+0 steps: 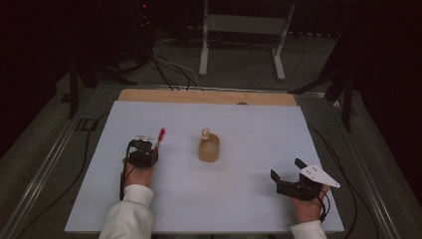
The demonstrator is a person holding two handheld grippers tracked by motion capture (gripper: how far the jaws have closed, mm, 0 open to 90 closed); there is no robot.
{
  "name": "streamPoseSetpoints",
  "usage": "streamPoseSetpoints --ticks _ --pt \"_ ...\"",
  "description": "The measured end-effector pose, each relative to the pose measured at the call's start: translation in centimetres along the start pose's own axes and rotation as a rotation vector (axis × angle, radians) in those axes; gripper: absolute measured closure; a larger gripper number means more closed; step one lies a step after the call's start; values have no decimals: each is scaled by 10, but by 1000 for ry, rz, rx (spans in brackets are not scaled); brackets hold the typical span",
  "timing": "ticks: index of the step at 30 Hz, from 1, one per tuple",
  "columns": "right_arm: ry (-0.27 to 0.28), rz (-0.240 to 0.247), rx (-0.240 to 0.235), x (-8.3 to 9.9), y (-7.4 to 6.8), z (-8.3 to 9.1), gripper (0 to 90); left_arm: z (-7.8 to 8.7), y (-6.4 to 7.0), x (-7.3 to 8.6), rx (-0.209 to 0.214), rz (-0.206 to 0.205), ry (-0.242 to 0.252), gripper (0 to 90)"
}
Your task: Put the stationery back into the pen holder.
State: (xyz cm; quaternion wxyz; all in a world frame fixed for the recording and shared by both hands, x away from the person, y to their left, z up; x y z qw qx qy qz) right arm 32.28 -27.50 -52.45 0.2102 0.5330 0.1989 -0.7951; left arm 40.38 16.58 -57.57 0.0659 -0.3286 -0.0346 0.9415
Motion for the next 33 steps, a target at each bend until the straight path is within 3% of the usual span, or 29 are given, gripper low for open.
streamPoseSetpoints --ticks 17,25,33 --pt "2 -3 2 0 0 0 0 13 -2 -14 59 22 85 815" --pt "2 -3 2 0 1 0 0 32 -3 -31 91 25 147 815" --pt "4 -3 2 0 0 1 0 48 2 -42 134 -8 180 815"
Point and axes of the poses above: each handheld gripper's, and its own axes: z roughly backward along the jaws, x roughly out of its underside, y roughly to its right, the point moved 8 cm from there along -z, roughly forward along the jaws, and after that the axes turned 10 degrees about -x, right-handed, at the moved point
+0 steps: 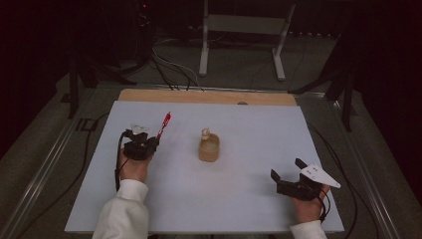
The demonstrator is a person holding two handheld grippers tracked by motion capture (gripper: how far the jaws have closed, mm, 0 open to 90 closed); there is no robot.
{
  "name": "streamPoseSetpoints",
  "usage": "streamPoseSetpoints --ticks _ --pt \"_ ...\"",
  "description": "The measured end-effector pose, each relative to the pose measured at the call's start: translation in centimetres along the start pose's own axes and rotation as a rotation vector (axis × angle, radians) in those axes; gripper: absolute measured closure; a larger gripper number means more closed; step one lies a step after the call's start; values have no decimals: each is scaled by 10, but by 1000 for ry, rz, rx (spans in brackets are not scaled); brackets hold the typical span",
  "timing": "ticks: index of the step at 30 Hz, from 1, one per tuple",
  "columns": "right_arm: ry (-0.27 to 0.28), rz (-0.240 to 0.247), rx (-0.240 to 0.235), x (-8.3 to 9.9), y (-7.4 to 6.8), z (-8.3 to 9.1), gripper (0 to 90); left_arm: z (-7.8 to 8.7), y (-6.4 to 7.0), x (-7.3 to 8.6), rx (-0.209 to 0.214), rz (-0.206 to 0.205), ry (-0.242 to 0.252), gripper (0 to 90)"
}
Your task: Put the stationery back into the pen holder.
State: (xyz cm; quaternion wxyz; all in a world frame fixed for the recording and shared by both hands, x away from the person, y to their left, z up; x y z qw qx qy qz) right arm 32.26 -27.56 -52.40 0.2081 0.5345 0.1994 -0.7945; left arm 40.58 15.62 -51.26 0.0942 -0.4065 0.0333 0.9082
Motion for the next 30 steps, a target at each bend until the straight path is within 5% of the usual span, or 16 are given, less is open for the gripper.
streamPoseSetpoints --ticks 30 --pt "-2 0 -2 0 0 0 0 39 43 -28 129 -146 69 814"
Point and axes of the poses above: each handheld gripper's, and its own axes: z roughly backward along the jaws, x roughly out of its underside, y roughly to its right, the point moved 8 cm from there along -z, roughly forward along the jaws, and after that the axes turned 10 degrees about -x, right-handed, at the moved point
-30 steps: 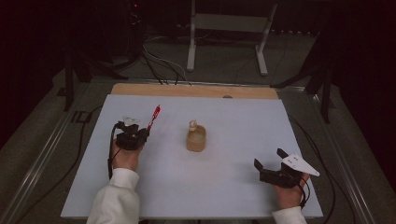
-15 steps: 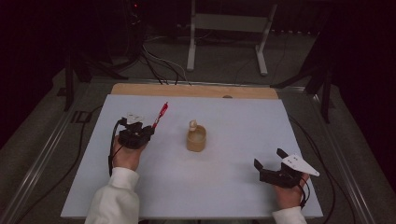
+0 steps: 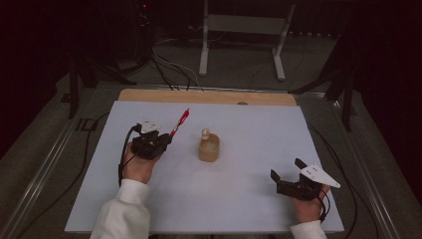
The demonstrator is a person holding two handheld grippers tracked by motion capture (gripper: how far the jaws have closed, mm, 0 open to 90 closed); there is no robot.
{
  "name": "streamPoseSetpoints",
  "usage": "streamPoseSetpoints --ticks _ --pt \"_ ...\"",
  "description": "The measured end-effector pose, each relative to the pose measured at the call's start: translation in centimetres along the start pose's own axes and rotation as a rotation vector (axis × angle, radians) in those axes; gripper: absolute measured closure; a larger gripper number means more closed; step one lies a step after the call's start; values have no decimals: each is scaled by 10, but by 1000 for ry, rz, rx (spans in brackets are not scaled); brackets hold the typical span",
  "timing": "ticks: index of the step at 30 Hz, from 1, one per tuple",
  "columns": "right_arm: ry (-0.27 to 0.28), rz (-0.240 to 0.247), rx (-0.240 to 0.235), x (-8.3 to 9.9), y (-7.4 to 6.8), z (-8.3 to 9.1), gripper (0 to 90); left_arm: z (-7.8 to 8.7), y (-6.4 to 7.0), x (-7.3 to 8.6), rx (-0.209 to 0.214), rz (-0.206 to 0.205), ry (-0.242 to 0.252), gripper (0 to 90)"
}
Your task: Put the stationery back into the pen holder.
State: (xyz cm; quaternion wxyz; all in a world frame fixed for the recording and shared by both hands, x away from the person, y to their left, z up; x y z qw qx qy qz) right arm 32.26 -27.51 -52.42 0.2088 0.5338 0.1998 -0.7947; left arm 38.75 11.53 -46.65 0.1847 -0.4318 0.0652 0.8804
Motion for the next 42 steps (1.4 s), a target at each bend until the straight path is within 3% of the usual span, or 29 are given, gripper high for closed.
streamPoseSetpoints --ticks 12,42 --pt "1 1 0 0 0 0 0 8 21 -6 68 -43 0 813" --pt "4 -1 2 0 1 0 0 6 59 1 168 -139 -45 811"
Point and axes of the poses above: each handheld gripper's, and its own axes: z roughly backward along the jaws, x roughly out of its underside, y roughly to its right, the point moved 8 cm from there along -z, roughly forward along the jaws, and after that the axes turned 10 degrees about -x, right-handed, at the moved point
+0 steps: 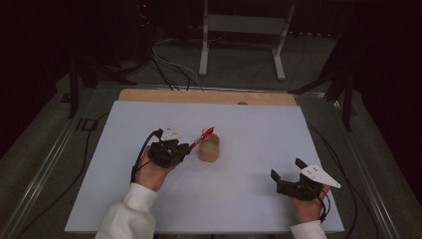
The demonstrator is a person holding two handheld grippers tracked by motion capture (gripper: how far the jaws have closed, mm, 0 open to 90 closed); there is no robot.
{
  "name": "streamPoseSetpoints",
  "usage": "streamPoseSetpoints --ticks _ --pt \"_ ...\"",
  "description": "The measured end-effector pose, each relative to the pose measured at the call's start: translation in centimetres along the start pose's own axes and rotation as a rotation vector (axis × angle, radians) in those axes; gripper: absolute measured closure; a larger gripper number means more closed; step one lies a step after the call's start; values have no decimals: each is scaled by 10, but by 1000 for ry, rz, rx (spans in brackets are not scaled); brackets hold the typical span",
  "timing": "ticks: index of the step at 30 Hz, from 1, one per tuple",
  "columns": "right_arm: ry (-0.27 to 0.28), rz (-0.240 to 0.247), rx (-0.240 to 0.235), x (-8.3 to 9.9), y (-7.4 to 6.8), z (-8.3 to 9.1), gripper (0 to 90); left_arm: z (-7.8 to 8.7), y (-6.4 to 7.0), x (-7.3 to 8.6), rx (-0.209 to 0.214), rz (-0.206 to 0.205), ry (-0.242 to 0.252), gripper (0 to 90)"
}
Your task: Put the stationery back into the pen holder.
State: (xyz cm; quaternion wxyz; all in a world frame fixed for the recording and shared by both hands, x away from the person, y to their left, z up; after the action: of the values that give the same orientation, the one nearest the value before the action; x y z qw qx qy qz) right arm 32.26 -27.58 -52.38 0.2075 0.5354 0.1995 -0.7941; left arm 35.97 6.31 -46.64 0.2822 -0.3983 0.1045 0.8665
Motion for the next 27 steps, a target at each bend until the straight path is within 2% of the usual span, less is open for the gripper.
streamPoseSetpoints --ticks 8,27 --pt "0 0 0 0 0 0 0 -1 5 0 11 -16 -5 811" --pt "-1 0 -2 0 0 -1 0 3 7 -4 16 -7 4 810"
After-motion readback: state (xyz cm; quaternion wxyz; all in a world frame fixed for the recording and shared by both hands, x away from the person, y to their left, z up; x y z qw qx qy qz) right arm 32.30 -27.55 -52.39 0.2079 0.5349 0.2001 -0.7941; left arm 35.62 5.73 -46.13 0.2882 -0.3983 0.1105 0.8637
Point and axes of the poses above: each handheld gripper's, and its own axes: z roughly backward along the jaws, x roughly out of its underside, y roughly to its right, the point moved 8 cm from there along -z, roughly forward along the jaws, and after that the axes turned 10 degrees about -x, right-handed, at the moved point
